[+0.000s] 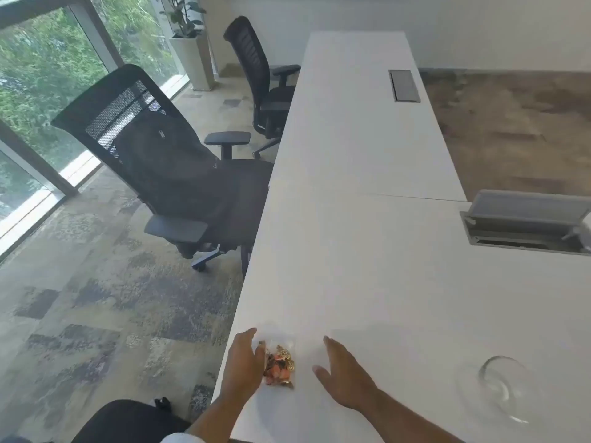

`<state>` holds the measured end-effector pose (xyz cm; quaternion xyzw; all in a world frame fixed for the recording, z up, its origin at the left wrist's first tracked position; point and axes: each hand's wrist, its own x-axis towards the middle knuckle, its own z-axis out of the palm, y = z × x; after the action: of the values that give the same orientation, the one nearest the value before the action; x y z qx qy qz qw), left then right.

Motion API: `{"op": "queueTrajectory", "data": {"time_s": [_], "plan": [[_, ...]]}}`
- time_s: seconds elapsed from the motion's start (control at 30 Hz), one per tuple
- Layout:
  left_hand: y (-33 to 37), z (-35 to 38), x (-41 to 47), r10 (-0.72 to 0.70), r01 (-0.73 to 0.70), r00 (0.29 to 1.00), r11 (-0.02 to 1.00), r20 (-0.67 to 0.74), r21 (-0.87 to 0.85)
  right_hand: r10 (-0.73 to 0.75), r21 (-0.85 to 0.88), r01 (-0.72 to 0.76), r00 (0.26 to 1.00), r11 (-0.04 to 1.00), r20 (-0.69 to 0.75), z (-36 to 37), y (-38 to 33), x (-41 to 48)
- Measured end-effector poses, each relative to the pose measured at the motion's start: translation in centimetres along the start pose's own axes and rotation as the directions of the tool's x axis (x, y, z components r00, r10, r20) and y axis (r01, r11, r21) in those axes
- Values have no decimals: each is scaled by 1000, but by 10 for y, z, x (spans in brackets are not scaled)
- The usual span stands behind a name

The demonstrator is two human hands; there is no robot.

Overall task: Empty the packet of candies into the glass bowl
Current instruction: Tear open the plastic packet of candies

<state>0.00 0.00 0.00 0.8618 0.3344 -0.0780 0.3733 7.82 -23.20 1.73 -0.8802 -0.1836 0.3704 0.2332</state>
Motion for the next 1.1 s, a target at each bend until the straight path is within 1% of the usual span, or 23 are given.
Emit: {"op": "queueTrajectory", "data": {"time_s": [0.07, 0.2, 0.33, 0.47, 0.57, 0.67, 0.77, 0.8, 0.87, 0.9, 0.97, 1.0, 1.03, 1.1], "plan": [[-4, -5, 7, -45, 45, 999, 998, 10, -47, -14, 2, 14, 999, 1000, 43, 4, -7, 3], [-5, -9, 20, -96, 97, 993, 995, 65, -26, -6, -49, 12, 991, 999, 131, 11, -24, 7], [-2, -11, 36, -120, 123, 987, 992, 108, -29, 12, -66, -1, 985, 998, 171, 13, -33, 10], [3, -11, 45, -154, 161, 979, 986, 131, -42, 29, -50, -21, 983, 999, 179, 16, -41, 13], [4, -13, 47, -156, 164, 982, 983, 104, -82, 58, 4, -59, 985, 998, 162, 17, -47, 16], [9, -16, 42, -137, 149, 987, 977, 84, -154, 80, 58, -85, 994, 995, 80, 19, -55, 21], [18, -17, 32, -96, 101, 995, 973, 36, -206, 180, 175, -177, 984, 968, -2, 13, -67, 26], [21, -16, 26, -80, 80, 997, 973, 9, -216, 209, 261, -196, 978, 945, -23, 10, -70, 27], [27, -15, 13, -32, 25, 999, 971, -28, -237, 283, 457, -230, 958, 859, -49, -1, -80, 25], [29, -15, 4, 0, -10, 999, 966, -40, -258, 331, 553, -257, 943, 792, -36, -6, -84, 23], [38, -14, -12, 78, -89, 996, 951, -47, -298, 426, 710, -337, 903, 618, 58, -20, -91, 16], [39, -13, -20, 108, -117, 993, 945, -48, -304, 448, 742, -368, 888, 560, 103, -25, -95, 14], [43, -12, -28, 134, -143, 990, 942, -50, -303, 459, 755, -382, 880, 532, 121, -29, -97, 10], [51, -10, -43, 168, -182, 983, 937, -72, -299, 490, 750, -406, 862, 523, 125, -38, -98, 2]]}}
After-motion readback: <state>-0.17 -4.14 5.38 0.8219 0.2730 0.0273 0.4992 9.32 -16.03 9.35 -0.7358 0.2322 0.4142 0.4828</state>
